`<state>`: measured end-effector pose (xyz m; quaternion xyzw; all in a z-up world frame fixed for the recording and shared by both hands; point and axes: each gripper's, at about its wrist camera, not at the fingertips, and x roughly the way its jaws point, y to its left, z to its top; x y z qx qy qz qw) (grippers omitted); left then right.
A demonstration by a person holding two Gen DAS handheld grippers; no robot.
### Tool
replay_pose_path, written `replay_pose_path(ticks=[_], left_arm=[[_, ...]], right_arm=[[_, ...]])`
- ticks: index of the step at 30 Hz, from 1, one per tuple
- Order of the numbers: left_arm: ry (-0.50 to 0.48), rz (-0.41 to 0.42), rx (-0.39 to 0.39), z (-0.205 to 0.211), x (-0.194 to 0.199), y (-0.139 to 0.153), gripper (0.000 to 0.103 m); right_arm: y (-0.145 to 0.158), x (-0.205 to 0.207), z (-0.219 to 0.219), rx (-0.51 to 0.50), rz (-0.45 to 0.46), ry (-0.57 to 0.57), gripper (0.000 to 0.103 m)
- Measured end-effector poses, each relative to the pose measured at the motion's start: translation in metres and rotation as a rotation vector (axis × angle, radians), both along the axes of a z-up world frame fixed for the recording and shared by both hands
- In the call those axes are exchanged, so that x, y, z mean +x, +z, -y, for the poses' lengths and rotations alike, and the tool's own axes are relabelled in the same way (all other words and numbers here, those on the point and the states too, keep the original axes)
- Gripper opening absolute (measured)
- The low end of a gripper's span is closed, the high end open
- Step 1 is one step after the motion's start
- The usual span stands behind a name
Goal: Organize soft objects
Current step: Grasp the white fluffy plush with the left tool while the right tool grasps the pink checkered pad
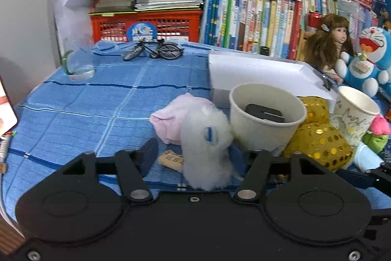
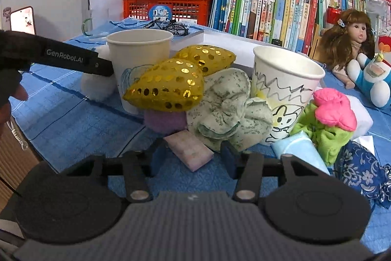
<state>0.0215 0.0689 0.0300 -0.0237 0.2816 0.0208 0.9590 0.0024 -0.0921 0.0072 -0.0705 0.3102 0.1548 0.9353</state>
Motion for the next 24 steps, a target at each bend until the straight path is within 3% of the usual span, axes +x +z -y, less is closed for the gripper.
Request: replay_pose_path(ticks=[2,4,5,8,15,24], left_arm=[[-0.007,-0.006,-0.006,-0.001,0.002,-0.002,0.063],[-0.027,-0.006,-0.028,-0.002,0.003,-0.004,0.046],[-0.053,-0.012,-0.048,-0.004,0.004,-0.004,0.031],[-0.049,0.010,-0.119,-0.009,-0.004,0.004,0.031],[-0.044,0.095,-0.100,-0.017,-0.020,0.044,0.031],[-0.082,0.125,-0.135,-0.023,-0.003,0.085,0.031]], right_arm=[[0.000,-0.001,0.000,0.006,-0.007,0.008,0.046],[0.001,-0.002,0.000,0.005,-0.011,0.012,0.041],[0.002,-0.002,0.000,0.007,-0.013,0.011,0.037],[0.006,-0.005,0.001,0.014,-0.011,0.016,0.036],[0.032,-0.006,0.013,0.048,0.007,0.009,0.035],[0.073,-0.001,0.039,0.116,0.074,-0.052,0.035]])
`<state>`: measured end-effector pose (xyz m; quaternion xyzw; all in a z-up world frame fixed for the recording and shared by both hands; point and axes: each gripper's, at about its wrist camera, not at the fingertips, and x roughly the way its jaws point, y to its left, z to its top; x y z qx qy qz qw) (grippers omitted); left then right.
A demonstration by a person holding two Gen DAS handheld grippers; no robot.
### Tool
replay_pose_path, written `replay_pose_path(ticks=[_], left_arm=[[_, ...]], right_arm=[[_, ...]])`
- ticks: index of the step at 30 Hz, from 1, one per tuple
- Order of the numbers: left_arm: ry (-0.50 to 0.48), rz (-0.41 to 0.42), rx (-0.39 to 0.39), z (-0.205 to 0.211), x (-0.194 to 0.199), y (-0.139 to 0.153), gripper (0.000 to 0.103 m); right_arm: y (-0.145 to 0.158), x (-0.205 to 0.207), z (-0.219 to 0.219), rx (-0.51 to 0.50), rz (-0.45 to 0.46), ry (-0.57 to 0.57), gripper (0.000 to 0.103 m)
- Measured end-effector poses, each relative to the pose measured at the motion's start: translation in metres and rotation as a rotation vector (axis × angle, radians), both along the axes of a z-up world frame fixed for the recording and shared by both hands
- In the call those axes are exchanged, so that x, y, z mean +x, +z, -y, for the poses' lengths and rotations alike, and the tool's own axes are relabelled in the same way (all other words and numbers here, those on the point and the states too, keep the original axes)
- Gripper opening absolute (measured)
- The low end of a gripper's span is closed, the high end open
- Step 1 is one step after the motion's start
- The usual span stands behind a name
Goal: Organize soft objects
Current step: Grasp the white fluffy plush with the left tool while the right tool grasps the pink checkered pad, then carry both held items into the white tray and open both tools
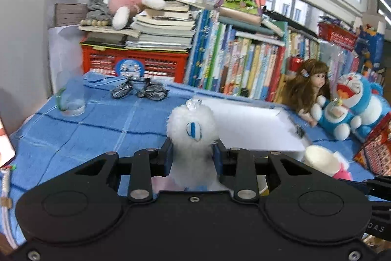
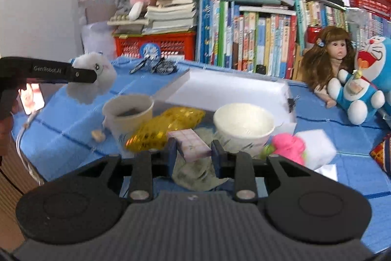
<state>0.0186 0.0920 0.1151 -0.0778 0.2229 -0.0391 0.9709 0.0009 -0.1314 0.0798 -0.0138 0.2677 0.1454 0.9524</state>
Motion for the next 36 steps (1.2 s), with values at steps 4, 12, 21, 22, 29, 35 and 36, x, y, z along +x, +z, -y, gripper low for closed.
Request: replay_pose_path(ticks=[4,12,21,22,29,35,36], left_arm=[[-0.055,-0.016,-0.029,0.006,0.017,0.012,0.031],[-0.174,-0.092,-0.069,0.035,0.077,0.032,0.031],[-0.259,-0.326,-0.127,0.068,0.181,0.018,0.031],[-0.266,-0.357,-0.138,0.071,0.193,0.013,0.031],[-0.286,-0.536,-0.162,0.091,0.267,-0.023,0.031],[-0.290,-0.603,-0.168,0.105,0.303,-0.040,0.031],[-0.288,-0.612,-0.170,0.107,0.307,-0.043,0.031]], right_arm=[[0.011,0.007,0.012,0.007,0.017,-0.037,0.035],[0.046,0.054,0.049,0.043,0.028,-0.119,0.035],[0.043,0.155,0.072,0.060,-0.153,-0.146,0.035],[0.039,0.166,0.072,0.058,-0.181,-0.141,0.035],[0.004,0.222,0.072,0.052,-0.341,-0.156,0.035],[-0.022,0.250,0.072,0.073,-0.428,-0.170,0.036],[-0.025,0.253,0.071,0.069,-0.435,-0.173,0.036]])
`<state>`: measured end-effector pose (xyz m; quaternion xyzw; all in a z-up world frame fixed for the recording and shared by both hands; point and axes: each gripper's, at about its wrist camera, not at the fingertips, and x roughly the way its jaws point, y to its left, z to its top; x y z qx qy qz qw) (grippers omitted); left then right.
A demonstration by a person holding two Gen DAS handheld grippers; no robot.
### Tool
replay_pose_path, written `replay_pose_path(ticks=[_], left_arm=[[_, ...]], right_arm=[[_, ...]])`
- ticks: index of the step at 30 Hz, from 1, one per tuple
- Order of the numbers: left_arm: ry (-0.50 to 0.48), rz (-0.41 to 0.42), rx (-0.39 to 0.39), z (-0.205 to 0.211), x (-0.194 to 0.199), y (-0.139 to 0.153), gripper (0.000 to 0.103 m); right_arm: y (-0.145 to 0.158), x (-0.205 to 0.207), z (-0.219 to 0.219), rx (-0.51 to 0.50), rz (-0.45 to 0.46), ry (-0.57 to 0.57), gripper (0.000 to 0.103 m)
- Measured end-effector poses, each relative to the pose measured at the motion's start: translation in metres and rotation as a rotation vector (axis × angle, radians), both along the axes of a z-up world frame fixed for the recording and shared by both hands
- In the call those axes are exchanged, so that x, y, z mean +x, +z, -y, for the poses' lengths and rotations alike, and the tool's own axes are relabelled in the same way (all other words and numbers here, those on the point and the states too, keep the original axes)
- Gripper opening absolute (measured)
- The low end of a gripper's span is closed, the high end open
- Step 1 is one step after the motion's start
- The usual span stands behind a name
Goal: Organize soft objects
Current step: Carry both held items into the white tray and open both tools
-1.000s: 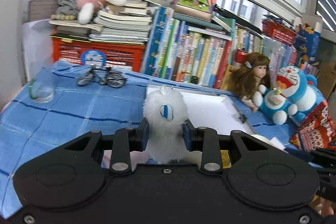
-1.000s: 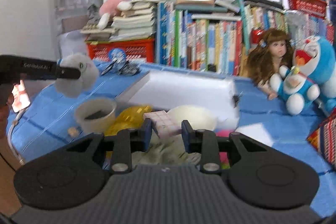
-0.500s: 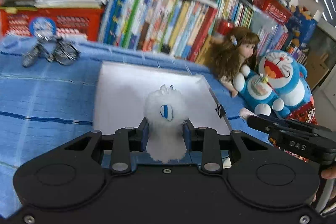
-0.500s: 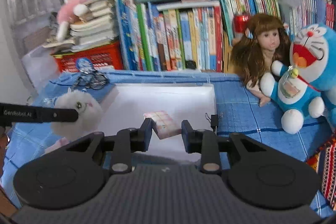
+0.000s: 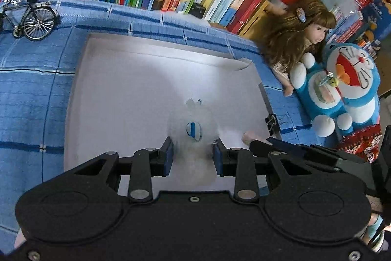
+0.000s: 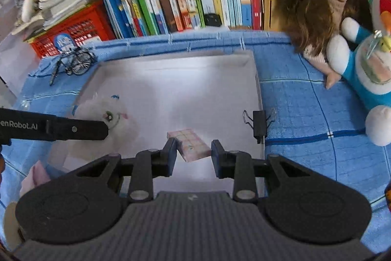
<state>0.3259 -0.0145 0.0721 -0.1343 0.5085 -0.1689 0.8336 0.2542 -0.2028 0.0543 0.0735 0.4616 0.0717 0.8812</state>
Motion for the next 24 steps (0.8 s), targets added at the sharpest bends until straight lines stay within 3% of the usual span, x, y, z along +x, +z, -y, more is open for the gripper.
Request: replay_pose_path(ticks=[9,13,15,24], left_arm=[[0.003,-0.045,-0.017,0.008,0.022,-0.017,0.031],[-0.006,-0.037,-0.002,0.010,0.024,-0.016,0.034],[-0.014,-0.021,0.022,0.013,0.022,-0.014,0.043],[-0.030,0.097,0.118,0.012,-0.002,0.011,0.076]], right_arm=[[-0.018,0.018,-0.004,0.005,-0.045,0.006,0.037],[-0.022,0.020,-0.005,0.005,-0.046,0.016,0.043],[-0.021,0.019,-0.006,0.010,-0.036,0.024,0.064],[-0.002,0.006,-0.001,0.018,0.036,0.026,0.075]])
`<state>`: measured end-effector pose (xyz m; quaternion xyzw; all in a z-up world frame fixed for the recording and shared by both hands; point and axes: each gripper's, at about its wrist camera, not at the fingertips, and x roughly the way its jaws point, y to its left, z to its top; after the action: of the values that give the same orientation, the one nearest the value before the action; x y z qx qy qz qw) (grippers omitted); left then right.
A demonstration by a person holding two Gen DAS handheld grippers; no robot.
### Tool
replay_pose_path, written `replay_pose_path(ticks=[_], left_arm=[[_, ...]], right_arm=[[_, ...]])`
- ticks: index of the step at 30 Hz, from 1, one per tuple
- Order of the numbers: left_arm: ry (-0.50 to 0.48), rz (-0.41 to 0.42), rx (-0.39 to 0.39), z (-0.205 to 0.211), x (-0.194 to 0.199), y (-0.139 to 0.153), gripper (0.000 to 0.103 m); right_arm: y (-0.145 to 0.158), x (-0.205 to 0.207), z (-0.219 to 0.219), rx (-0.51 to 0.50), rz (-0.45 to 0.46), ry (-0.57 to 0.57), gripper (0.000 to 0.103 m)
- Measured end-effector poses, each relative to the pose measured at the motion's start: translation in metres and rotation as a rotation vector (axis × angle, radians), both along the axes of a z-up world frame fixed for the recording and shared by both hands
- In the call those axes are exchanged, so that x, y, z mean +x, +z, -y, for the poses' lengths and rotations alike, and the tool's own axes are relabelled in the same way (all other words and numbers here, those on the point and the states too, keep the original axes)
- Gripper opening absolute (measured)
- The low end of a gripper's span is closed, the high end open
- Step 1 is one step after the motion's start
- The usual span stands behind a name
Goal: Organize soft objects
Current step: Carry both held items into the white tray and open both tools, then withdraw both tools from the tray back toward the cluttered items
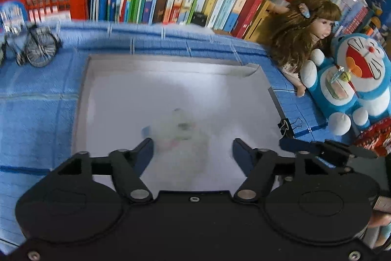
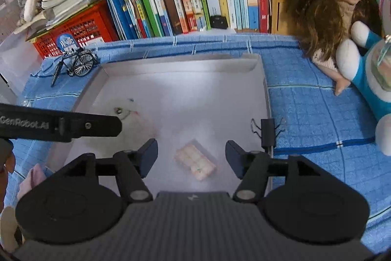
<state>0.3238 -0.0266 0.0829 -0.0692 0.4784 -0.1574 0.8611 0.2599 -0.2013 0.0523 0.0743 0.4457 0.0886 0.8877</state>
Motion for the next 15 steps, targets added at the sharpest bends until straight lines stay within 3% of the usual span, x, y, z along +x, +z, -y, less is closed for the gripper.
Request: replay_pose_path(ticks=[6,15], left_arm=[[-0.029,0.116,0.065,0.000,-0.033,0.026,0.084],[-0.050,0.268,0.081,-0.002,-0.099,0.059,0.088]], right_arm=[[0.021,-0.024,0.004,-0.001,0.069,0.006,0.082],[0.054,-0.070,0.005,-0.017,0.191,0.028,0.088]])
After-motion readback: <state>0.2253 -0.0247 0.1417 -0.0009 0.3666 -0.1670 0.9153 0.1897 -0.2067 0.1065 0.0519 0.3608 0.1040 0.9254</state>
